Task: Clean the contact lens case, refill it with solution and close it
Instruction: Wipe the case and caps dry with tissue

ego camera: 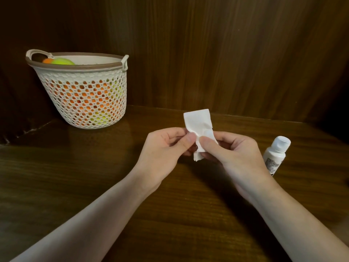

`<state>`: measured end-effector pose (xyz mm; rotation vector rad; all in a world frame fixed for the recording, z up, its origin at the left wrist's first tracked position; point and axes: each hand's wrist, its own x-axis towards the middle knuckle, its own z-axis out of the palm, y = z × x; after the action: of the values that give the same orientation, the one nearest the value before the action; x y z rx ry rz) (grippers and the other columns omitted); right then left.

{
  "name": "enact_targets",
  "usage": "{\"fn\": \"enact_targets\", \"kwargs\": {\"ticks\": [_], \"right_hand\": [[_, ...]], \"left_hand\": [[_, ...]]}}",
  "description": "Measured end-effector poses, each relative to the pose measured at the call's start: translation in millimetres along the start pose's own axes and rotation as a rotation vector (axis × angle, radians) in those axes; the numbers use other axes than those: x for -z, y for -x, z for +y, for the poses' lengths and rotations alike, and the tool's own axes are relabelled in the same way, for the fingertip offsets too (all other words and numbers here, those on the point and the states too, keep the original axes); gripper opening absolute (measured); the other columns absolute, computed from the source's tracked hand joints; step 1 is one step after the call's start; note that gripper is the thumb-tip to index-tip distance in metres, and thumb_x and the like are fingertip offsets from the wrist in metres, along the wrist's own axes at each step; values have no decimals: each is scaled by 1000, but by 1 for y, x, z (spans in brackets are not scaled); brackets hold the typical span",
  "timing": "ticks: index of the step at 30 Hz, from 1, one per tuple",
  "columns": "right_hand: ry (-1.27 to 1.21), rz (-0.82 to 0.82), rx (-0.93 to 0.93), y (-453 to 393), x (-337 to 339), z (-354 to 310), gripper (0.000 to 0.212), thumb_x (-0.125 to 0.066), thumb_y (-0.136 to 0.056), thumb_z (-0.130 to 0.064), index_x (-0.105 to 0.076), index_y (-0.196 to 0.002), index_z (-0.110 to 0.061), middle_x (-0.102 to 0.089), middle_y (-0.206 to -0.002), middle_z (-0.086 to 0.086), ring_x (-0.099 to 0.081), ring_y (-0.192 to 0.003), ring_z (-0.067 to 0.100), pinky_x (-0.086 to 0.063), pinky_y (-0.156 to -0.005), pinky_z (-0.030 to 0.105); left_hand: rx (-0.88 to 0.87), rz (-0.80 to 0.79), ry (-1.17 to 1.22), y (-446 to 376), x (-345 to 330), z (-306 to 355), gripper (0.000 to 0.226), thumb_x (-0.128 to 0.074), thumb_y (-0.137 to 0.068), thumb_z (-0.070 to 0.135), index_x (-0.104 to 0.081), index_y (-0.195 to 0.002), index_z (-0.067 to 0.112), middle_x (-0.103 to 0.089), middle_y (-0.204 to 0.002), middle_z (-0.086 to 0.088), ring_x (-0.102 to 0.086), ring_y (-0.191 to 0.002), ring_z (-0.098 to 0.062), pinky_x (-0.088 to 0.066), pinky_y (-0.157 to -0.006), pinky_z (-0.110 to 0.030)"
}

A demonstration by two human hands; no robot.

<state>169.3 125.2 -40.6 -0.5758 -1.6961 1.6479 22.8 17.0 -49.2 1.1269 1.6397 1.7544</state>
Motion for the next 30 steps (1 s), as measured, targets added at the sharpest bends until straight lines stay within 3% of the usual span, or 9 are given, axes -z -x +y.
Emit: {"fn": "enact_targets", "kwargs": {"ticks": [6, 10, 12, 15, 17, 19, 22, 26, 30], "right_hand": [[-152, -43, -116, -1, 1, 1, 26, -84, -80, -30, -87, -104, -19, -84, -110, 5, -82, -96, 19, -64, -75, 21], [-332, -47, -199, -2, 4, 1, 28, -80, -82, -28, -86, -98, -6, -82, -109, 15, -78, -83, 14, -63, -71, 19], [-389, -22, -244, -3, 4, 0, 27, -79, -83, -26, -86, -102, -8, -83, -109, 14, -79, -85, 14, -62, -66, 19], [-237, 186, -249, -4, 3, 1, 30, -84, -85, -20, -76, -114, -17, -84, -102, 10, -83, -84, 21, -64, -63, 23], [-50, 282, -191, -5, 4, 3, 22, -84, -90, -16, -75, -110, -20, -83, -95, 7, -82, -76, 20, -63, -62, 24], [-24, 241, -160, -4, 3, 1, 6, -80, -95, -19, -83, -99, -20, -84, -94, 5, -81, -75, 15, -61, -63, 19], [-104, 39, -165, 0, 1, -3, 28, -70, -101, -32, -87, -80, -23, -84, -95, 4, -78, -82, 12, -61, -73, 20], [-94, -86, -176, 0, 2, -3, 23, -75, -87, -34, -88, -100, -21, -83, -110, 5, -78, -98, 13, -62, -81, 24], [-108, -95, -147, 1, 4, -4, 26, -78, -85, -28, -86, -106, -16, -83, -109, 8, -80, -102, 18, -63, -79, 23]], "left_hand": [[243, -78, 359, -5, 5, -1, 30, -66, -99, 32, -79, -121, 17, -81, -116, -6, -78, -106, -18, -63, -85, -26], [240, -81, 397, -8, 5, -4, 37, -69, -88, 36, -83, -115, 15, -81, -117, -10, -77, -102, -18, -62, -86, -26], [217, -99, 392, -8, 5, -5, 37, -70, -88, 34, -83, -117, 15, -81, -115, -9, -77, -99, -17, -62, -85, -25], [174, -123, 326, -7, 5, -7, 32, -69, -95, 27, -81, -121, 13, -82, -105, -5, -75, -89, -12, -61, -81, -23], [148, -134, 273, -5, 5, -7, 33, -70, -94, 29, -81, -120, 13, -82, -101, -3, -75, -88, -10, -61, -80, -22], [137, -133, 258, -5, 4, -7, 38, -71, -89, 33, -81, -120, 14, -82, -101, -3, -75, -88, -10, -61, -80, -22], [136, -71, 216, -5, 4, -6, 31, -70, -92, 31, -82, -117, 16, -82, -96, -1, -75, -84, -7, -58, -74, -17], [156, -25, 175, -5, 6, -7, 21, -65, -104, 22, -82, -117, 18, -81, -87, 4, -74, -76, -2, -53, -64, -10], [211, -13, 210, -5, 7, -5, 22, -65, -105, 26, -86, -108, 21, -80, -89, 2, -73, -78, -5, -55, -69, -14]]}}
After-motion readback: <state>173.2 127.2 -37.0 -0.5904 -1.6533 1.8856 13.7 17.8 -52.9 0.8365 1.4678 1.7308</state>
